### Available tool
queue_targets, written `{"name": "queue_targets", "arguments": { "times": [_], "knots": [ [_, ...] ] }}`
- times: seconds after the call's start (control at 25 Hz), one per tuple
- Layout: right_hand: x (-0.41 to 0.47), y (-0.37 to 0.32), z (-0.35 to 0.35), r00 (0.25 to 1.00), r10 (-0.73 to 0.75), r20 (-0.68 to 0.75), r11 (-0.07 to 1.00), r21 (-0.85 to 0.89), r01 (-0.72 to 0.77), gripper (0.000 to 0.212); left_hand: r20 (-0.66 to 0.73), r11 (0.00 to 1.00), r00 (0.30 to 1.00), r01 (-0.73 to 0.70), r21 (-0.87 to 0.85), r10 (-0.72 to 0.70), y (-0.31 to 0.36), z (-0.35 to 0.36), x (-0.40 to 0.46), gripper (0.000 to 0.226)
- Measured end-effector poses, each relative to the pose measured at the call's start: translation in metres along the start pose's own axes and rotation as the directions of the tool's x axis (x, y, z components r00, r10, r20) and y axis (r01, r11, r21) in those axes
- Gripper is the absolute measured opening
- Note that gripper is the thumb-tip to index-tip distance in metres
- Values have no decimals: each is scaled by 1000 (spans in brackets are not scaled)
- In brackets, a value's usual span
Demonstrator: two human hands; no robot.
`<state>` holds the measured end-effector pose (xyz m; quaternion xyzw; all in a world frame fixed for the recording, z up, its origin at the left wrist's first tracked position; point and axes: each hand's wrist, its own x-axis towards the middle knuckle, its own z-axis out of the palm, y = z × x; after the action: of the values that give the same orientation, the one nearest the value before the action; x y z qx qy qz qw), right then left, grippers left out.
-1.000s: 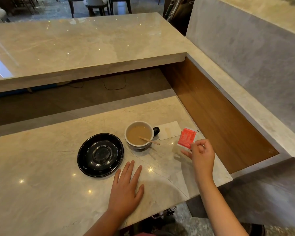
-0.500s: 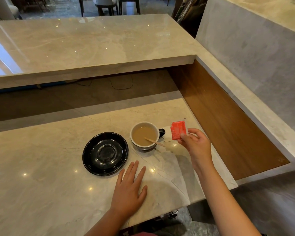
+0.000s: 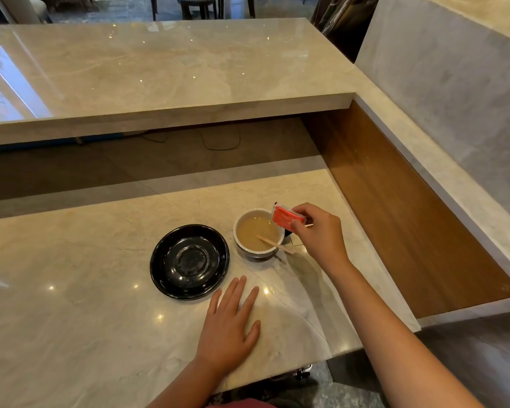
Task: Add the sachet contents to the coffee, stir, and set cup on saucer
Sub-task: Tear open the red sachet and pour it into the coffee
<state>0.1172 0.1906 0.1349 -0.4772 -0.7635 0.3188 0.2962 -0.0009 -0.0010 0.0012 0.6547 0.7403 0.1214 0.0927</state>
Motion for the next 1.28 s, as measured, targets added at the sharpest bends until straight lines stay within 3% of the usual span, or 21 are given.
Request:
{"name": "queue_targets", "arguments": {
  "times": [0.2,0.36,0.52,0.6,0.68,0.76,0.88,1.0,1.12,1.28],
  "knots": [
    [4,2,7,995,-95,38,987,-125,100,14,2,1000,1000,-1,-2,1,-1,0,-1,59],
    [5,5,10,996,-84,24,990,-115,86,14,-2,1000,1000,-2,2,2,0,-1,0,59],
    [2,6,11,996,85,-9,992,96,-83,10,-3,1000,1000,-4,-5,4,0,-1,0,59],
    [-1,6,10,976,220,4,938,272,-212,9,-5,1000,1000,-4,-9,4,0,-1,0,59],
    [-4,7,8,924,376,66,795,489,-358,10,-11,1000,1000,-5,-12,5,0,-2,0,59],
    [-11,9,5,854,486,183,531,714,-456,10,-14,1000,1000,-7,-13,7,1,-2,0,59],
    [-23,19,-2,808,500,311,167,881,-442,10,-16,1000,1000,-10,-11,10,0,-2,0,60],
    [-36,34,-9,799,496,339,2,920,-391,12,-19,1000,1000,-13,-7,13,0,-2,0,60],
    [-48,47,-17,800,523,295,13,935,-354,13,-18,1000,1000,-14,4,14,0,-2,0,60],
    [-63,62,-29,765,636,101,286,890,-355,6,-19,1000,1000,-17,10,17,0,-2,0,60]
  ]
}}
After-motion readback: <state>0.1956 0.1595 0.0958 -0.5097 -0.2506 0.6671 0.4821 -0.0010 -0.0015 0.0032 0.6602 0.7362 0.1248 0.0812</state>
